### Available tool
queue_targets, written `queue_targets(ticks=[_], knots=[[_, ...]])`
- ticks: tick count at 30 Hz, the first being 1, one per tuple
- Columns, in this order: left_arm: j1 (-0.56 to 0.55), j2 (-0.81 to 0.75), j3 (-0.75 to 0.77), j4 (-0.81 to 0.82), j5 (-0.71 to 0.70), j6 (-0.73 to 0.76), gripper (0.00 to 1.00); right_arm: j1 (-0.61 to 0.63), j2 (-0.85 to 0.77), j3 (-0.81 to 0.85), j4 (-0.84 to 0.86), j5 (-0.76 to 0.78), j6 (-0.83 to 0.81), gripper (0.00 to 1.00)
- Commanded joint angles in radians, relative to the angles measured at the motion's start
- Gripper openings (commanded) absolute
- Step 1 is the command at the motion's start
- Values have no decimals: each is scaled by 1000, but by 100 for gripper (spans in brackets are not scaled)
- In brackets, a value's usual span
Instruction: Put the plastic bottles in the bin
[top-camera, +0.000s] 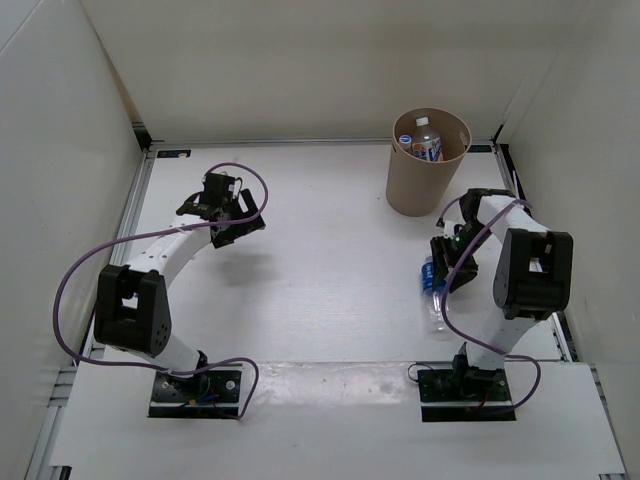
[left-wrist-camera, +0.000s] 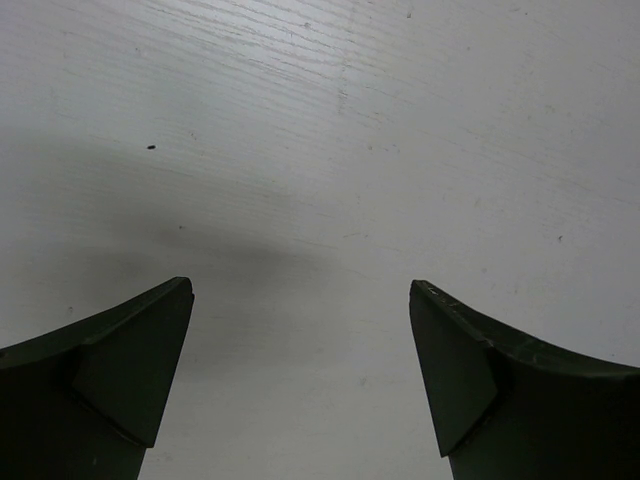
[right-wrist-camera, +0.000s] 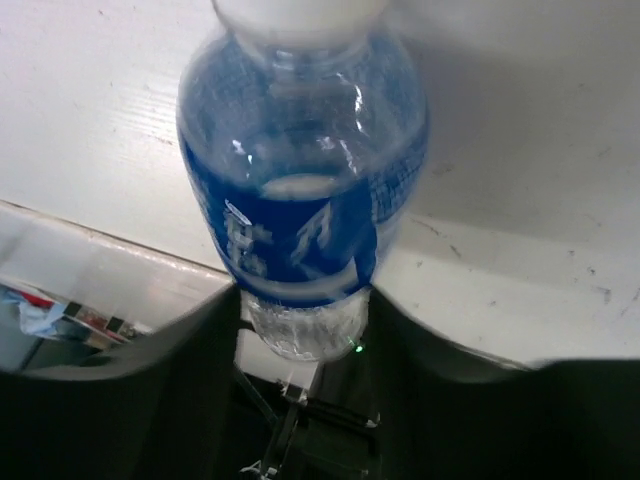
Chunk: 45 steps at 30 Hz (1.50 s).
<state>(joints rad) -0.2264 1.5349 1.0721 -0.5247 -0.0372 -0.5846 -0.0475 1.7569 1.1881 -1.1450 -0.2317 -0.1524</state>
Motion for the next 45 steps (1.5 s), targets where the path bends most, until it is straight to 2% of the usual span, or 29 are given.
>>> queue_targets(ticks=[1, 2, 5, 10, 13, 14, 15, 17, 19, 20, 24, 25, 27, 28, 32, 38, 42, 44, 45], knots=[[4, -16, 17, -8, -1, -6, 100, 29, 23, -28, 61, 40, -44, 59], [2, -16, 19, -8, -1, -7, 100, 46, 19, -22, 59, 46, -56, 68], [4, -15, 20, -8, -3, -8, 100, 121, 26, -19, 51, 75, -55, 79], [4, -21, 25, -14, -1, -8, 100, 189, 41, -15, 51, 124, -58, 82], [4, -35, 19, -21, -7, -1, 100, 202, 68, -12, 47, 155, -61, 70], [5, -39, 15, -24, -10, 0, 100, 199, 73, -12, 47, 160, -64, 59], [7, -44, 14, -23, -15, 2, 100, 190, 76, -12, 47, 169, -68, 55], [12, -50, 6, -23, -20, 0, 100, 181, 84, -9, 45, 178, -75, 53], [15, -53, 0, -23, -18, 0, 100, 178, 88, -7, 41, 169, -82, 46], [15, -53, 2, -23, -17, -3, 100, 179, 84, -7, 42, 155, -87, 40], [15, -51, 6, -20, -16, -6, 100, 213, 38, 2, 33, 108, -130, 4], [15, -41, 12, -20, -15, -7, 100, 239, 24, 8, 33, 85, -131, 0], [16, -35, 15, -17, -12, -4, 100, 253, -22, 37, 31, 57, -130, 0], [15, -30, 17, -21, -10, -4, 100, 264, -34, 48, 27, -8, -118, 0], [15, -13, 28, -20, -6, -4, 100, 307, -123, 145, 44, -46, -90, 0], [15, -5, 51, -29, -6, 5, 100, 318, -301, 243, 191, -127, -34, 0], [16, -12, 54, -34, -9, 11, 100, 262, -439, 275, 522, -176, 39, 0], [16, -9, 46, -32, -10, 12, 100, 246, -444, 298, 713, -164, 34, 0], [15, -9, 48, -31, -10, 11, 100, 241, -436, 364, 747, -138, 30, 0]])
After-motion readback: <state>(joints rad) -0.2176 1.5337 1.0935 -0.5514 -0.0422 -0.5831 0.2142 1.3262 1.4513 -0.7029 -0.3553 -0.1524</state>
